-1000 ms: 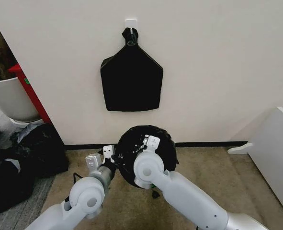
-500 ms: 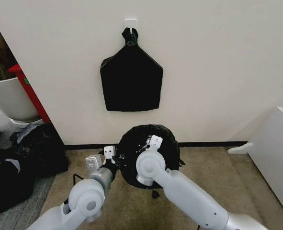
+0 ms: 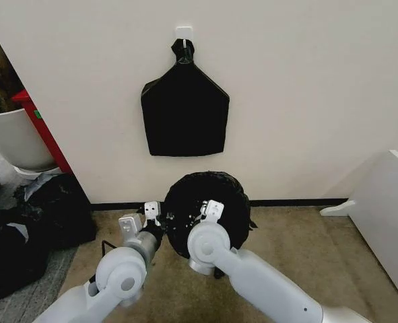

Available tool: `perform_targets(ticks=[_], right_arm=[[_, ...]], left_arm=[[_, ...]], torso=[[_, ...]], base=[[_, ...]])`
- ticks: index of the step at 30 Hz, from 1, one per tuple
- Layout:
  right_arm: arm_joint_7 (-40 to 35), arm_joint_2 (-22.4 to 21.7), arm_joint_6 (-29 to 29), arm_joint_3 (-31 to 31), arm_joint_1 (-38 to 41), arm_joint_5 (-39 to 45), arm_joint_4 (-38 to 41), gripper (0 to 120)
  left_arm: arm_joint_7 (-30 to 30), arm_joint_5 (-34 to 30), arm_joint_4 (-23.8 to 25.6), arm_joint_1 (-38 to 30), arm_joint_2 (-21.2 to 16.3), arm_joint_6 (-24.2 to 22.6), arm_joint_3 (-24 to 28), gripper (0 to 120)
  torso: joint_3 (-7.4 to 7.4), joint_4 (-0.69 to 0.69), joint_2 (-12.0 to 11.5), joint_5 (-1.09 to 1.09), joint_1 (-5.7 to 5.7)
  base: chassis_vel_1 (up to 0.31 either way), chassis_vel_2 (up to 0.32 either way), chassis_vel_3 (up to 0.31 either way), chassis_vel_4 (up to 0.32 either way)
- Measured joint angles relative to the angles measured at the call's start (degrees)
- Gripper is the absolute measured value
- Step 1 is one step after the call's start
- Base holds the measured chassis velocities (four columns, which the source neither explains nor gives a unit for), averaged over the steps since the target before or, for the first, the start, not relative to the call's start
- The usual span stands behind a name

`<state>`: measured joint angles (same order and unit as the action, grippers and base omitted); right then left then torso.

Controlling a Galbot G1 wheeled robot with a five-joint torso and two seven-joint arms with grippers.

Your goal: Place the garbage bag over the trash bin.

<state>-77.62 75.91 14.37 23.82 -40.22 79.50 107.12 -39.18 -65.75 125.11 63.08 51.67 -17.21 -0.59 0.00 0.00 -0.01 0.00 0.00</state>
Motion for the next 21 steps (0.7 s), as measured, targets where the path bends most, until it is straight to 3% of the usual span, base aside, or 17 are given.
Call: perform_targets(ticks=[9, 14, 21], right_arm=[[-0.76, -2.09, -0.34, 0.05, 3.17, 0.72, 4.69, 0], [0.1, -1.82, 0.02, -1.21, 2.98, -0.65, 1.71, 0], [3.51, 1.33, 1.15, -5.07, 2.09, -4.97, -9.7, 0]], left_arm=[[0.01, -0.19, -0.58, -0.07, -0.09, -0.02, -0.12, 0], [0.04, -0.3, -0.35, 0.1, -0.15, -0.03, -0.16, 0], [0.47, -0.43, 1.86, 1.74, -0.72, -0.12, -0.35, 0]], torso=[[0.0, 0.0, 0.0, 0.0, 0.0], [0.0, 0.0, 0.0, -0.01, 0.0], [0.0, 0.0, 0.0, 0.0, 0.0]], base=[[0.0, 0.0, 0.0, 0.0], [0.0, 0.0, 0.0, 0.0], [0.0, 0.0, 0.0, 0.0]])
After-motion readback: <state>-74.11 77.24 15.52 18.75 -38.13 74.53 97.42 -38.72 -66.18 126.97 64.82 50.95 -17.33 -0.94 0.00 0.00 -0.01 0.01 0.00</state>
